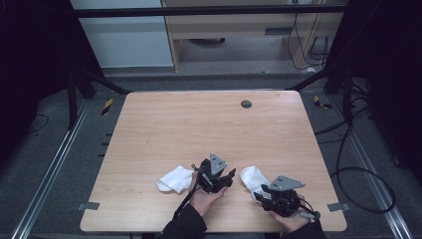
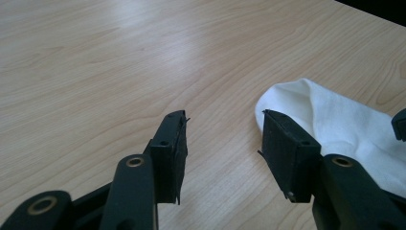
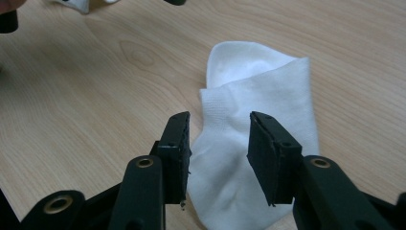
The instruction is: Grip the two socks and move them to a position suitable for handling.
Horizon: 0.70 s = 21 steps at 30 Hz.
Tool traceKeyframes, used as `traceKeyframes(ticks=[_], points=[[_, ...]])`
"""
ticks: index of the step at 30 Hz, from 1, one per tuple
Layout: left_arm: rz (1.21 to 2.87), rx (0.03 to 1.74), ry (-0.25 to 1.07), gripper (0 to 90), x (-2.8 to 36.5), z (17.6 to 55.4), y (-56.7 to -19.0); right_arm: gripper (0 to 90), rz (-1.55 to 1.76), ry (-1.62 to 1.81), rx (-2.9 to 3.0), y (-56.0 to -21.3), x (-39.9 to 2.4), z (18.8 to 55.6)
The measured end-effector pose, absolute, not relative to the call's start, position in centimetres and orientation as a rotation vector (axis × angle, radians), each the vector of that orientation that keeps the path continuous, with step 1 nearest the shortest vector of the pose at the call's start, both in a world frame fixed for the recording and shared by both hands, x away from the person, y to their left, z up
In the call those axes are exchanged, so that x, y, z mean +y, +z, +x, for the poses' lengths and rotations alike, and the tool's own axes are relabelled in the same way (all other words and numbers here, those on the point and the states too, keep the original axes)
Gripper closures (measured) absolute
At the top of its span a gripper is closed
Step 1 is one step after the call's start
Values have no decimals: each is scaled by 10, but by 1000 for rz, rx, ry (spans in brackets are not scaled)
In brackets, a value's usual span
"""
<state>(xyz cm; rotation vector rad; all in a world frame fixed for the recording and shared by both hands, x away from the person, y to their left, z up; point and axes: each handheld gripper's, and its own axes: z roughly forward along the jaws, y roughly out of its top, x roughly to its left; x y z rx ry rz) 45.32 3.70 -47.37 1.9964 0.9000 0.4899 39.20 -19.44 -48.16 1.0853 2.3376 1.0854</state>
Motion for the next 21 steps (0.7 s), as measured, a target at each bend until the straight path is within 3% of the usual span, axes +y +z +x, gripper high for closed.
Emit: traceKeyframes(ticks=[14,21], points=[[2037,880,428,519,8,460,-487,631,1075,1043,2415,-491,-190,390],[2080,898,407,580,3,463,-494,688,1075,1017,2447,-494,-189,392]])
